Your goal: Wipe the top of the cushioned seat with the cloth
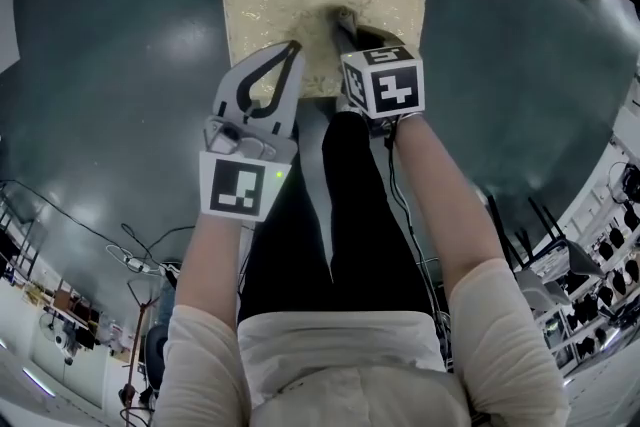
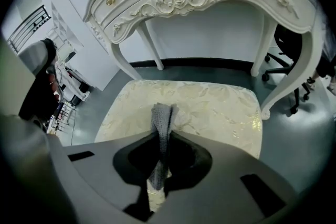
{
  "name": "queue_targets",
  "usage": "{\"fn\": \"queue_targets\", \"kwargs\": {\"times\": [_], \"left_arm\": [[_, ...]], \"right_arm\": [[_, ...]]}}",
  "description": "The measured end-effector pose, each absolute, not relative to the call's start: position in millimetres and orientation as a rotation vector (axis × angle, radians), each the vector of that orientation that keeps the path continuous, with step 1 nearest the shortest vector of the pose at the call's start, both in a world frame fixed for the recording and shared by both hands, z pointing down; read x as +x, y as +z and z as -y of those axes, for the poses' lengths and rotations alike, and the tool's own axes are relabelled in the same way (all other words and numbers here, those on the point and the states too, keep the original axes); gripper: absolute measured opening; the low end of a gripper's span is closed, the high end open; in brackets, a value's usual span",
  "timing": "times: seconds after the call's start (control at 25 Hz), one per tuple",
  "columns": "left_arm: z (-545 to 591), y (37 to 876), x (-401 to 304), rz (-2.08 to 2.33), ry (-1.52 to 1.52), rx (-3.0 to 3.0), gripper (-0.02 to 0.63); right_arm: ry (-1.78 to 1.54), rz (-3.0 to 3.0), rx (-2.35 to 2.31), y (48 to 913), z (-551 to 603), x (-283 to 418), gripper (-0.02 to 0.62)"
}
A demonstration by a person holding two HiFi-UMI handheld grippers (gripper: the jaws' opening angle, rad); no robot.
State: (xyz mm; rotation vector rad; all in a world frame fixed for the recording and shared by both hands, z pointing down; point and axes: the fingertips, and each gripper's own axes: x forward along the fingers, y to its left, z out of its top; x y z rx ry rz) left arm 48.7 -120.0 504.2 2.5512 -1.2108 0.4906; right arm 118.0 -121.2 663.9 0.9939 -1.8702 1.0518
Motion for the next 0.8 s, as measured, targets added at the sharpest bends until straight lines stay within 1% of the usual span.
{"fn": "queue_targets", "kwargs": {"times": [0.8], "left_arm": [[128.4, 501.8, 152.0, 1.226, 0.465, 2.587, 0.002]], "right_arm": [[1.018, 1.811, 1.048, 672.3, 120.4, 245.0, 0.031]]}}
